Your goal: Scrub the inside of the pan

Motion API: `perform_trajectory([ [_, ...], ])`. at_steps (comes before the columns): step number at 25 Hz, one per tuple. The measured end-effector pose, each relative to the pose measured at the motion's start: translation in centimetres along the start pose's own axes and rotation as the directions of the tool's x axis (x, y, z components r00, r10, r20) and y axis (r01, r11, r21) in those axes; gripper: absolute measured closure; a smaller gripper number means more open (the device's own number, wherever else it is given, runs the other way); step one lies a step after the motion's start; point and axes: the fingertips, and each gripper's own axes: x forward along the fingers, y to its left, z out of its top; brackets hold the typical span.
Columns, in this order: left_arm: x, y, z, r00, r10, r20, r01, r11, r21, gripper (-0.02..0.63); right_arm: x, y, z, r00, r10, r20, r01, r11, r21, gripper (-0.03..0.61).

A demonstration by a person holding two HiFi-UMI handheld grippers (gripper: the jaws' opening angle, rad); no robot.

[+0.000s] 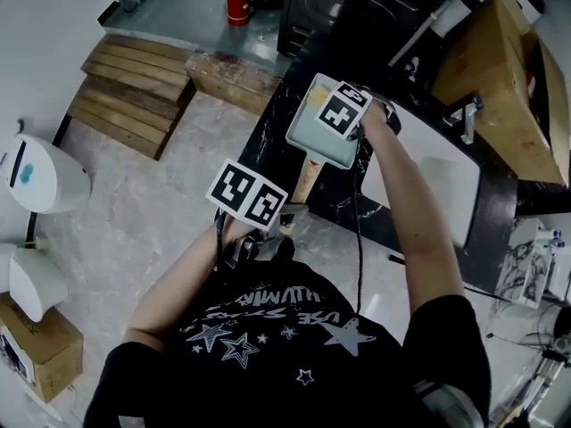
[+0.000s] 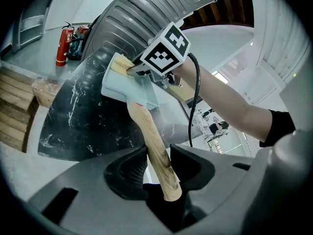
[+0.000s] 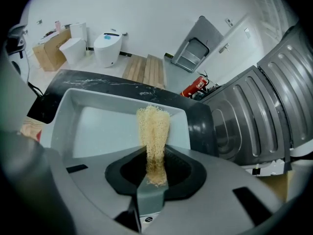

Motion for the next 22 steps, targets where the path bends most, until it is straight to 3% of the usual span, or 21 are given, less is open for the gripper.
perform_trajectory([
  [10, -0.3, 0.0, 0.0, 1.0, -0.009, -0.001, 0.009, 1.0, 0.005, 0.459, -2.6, 6.0, 1.1, 0.993, 0.119, 0.003, -0.119, 0.991, -0.066, 0.499],
  [15, -0.3, 0.1, -0.1, 1.0, -0.018, -0.001, 0.018, 1.0, 0.011, 0.459, -4.0, 9.5, 1.0, 0.976, 0.218, -0.026, -0.22, 0.974, -0.063, 0.497],
  [22, 0.0, 0.0, 0.1, 1.0, -0.026, -0.014, 0.026, 0.999, 0.02, 0.457, -4.3, 10.2, 1.2, 0.973, 0.231, 0.001, -0.231, 0.973, -0.028, 0.497],
])
